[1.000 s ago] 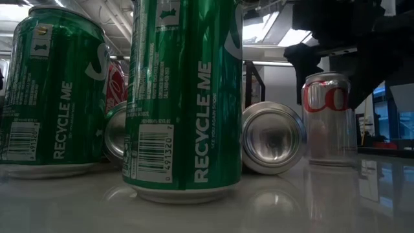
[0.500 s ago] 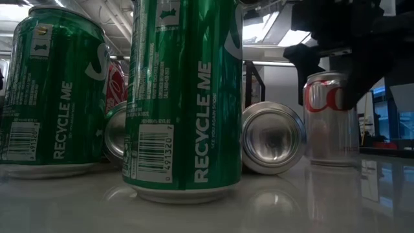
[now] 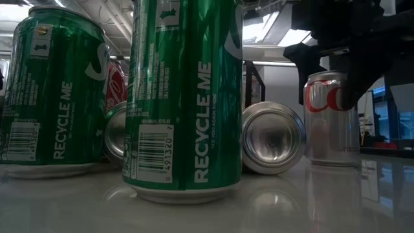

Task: Place canned beverage on shelf
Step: Put the right silver soda can on the shelf

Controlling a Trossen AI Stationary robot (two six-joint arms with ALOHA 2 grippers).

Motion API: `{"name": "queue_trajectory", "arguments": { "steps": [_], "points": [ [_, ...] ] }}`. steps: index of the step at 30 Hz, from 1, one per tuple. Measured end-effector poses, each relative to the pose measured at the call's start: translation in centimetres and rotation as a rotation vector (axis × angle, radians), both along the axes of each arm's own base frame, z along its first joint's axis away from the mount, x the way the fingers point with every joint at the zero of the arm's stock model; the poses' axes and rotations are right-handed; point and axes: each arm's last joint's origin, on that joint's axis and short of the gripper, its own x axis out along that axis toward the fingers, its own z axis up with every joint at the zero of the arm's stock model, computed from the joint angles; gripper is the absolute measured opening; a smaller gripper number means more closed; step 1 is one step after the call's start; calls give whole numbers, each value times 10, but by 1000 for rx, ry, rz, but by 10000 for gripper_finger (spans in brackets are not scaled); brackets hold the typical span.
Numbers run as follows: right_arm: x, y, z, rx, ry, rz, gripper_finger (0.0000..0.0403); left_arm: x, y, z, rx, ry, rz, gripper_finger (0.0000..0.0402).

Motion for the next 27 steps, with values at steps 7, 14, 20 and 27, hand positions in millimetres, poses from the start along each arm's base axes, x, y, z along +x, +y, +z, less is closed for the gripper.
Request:
{"name": "queue_trajectory", "arguments": {
  "steps": [7,14,20,27],
  "points": [
    [9,3,20,24,-48,3,304,-2,6,2,0,-5,22,288],
    [18,-2,49,59,-92,-19,305,-2,16,2,1,-2,56,288],
    [28,-14,82,113,-156,-55,306,-5,29,-6,34,93,96,288],
    [38,-35,126,152,-294,-118,305,-9,45,-17,40,208,149,288]
  ]
}}
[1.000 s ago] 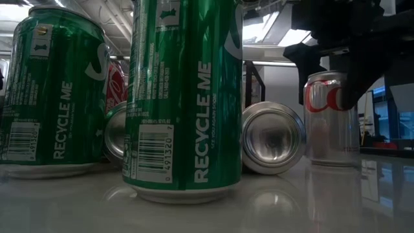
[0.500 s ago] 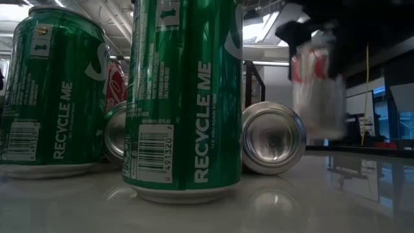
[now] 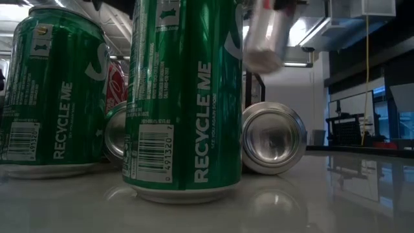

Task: Place canned beverage on shelf
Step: Put the right silver soda can on the shelf

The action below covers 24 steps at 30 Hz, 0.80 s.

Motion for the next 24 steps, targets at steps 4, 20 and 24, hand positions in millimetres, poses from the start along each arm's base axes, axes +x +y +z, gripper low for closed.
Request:
{"name": "queue_trajectory", "arguments": {
  "steps": [4,20,24],
  "points": [
    [4,-20,24,2,-84,-51,306,-5,6,0,-3,28,23,288],
    [41,-108,13,-56,-156,-96,306,-20,19,-17,-87,234,-7,287],
    [55,-122,-6,-66,-117,-103,306,-18,17,-19,-115,243,-61,287]
  ]
}}
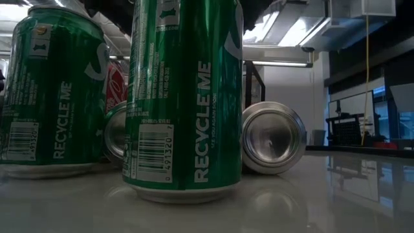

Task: Place canned beverage on shelf
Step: Put the right silver soda can on the shelf

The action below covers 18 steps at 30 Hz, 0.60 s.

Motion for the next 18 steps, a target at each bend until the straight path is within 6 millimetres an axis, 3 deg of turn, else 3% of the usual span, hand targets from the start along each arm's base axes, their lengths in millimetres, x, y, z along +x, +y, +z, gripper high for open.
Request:
{"name": "queue_trajectory", "arguments": {
  "steps": [10,18],
  "points": [
    [23,-8,-42,-19,124,45,308,9,2,-13,-17,48,-5,288],
    [29,-9,-56,-12,166,47,309,21,5,-34,-33,113,-5,288]
  ]
}}
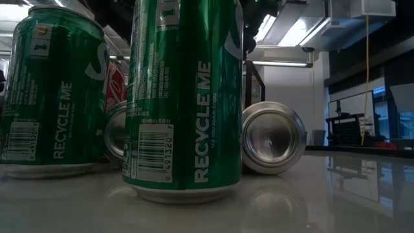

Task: Place canned beverage on shelf
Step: Put the right silver soda can on the shelf

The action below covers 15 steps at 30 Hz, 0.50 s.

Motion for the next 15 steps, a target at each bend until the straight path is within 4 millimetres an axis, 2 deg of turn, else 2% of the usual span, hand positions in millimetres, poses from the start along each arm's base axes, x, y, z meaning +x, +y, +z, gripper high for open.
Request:
{"name": "queue_trajectory", "arguments": {
  "steps": [11,15],
  "points": [
    [6,-1,-20,11,72,-3,309,6,1,-8,-17,11,-14,288],
    [7,-1,-20,6,72,-5,309,6,1,-8,-18,9,-16,288]
  ]
}}
